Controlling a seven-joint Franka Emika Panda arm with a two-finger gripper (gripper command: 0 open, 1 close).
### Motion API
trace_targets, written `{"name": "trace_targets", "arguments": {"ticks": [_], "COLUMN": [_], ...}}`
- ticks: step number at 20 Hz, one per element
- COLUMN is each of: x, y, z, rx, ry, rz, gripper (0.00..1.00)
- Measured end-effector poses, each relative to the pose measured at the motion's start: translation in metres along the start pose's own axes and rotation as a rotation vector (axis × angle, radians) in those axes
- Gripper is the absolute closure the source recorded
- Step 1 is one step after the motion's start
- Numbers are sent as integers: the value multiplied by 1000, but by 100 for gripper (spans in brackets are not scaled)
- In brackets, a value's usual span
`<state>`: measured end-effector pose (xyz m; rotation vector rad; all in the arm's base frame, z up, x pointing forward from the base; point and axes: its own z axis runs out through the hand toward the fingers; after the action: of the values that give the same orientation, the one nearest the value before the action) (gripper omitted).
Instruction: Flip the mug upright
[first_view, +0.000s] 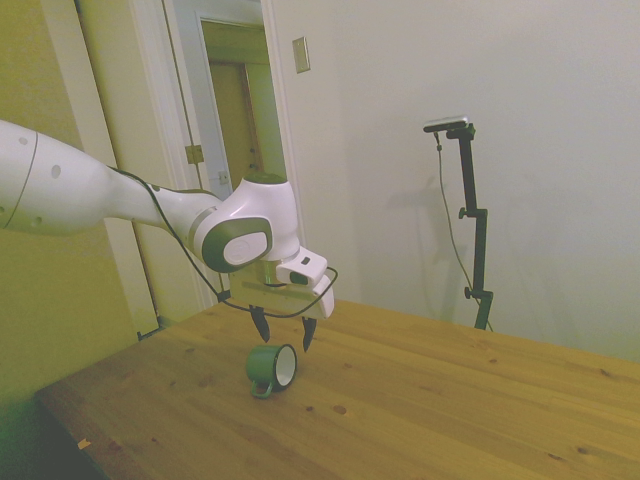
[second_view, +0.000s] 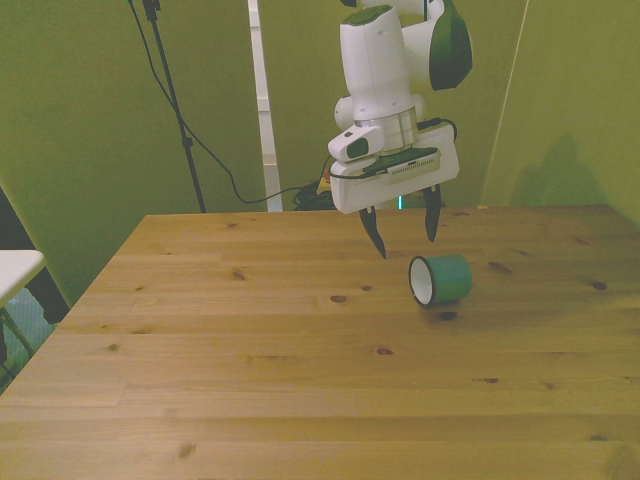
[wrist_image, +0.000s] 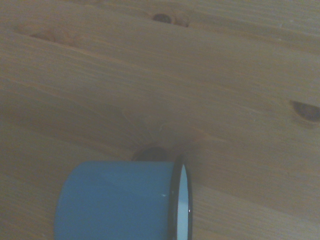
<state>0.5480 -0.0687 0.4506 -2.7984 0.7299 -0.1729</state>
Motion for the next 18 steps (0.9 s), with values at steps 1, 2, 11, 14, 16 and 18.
{"name": "trace_targets", "arguments": {"ticks": [1, 2, 11, 14, 16, 18], "x": [0, 0, 10, 16, 20, 28], "y": [-2, -3, 1, 9, 14, 20], "z": [2, 5, 26, 39, 47, 60], "rx": [21, 41, 157, 196, 243, 246], "ry": [-8, -22, -184, -231, -274, -300], "rz": [-14, -27, -39, -18, -6, 8], "gripper": [0, 0, 0, 0, 0, 0]}}
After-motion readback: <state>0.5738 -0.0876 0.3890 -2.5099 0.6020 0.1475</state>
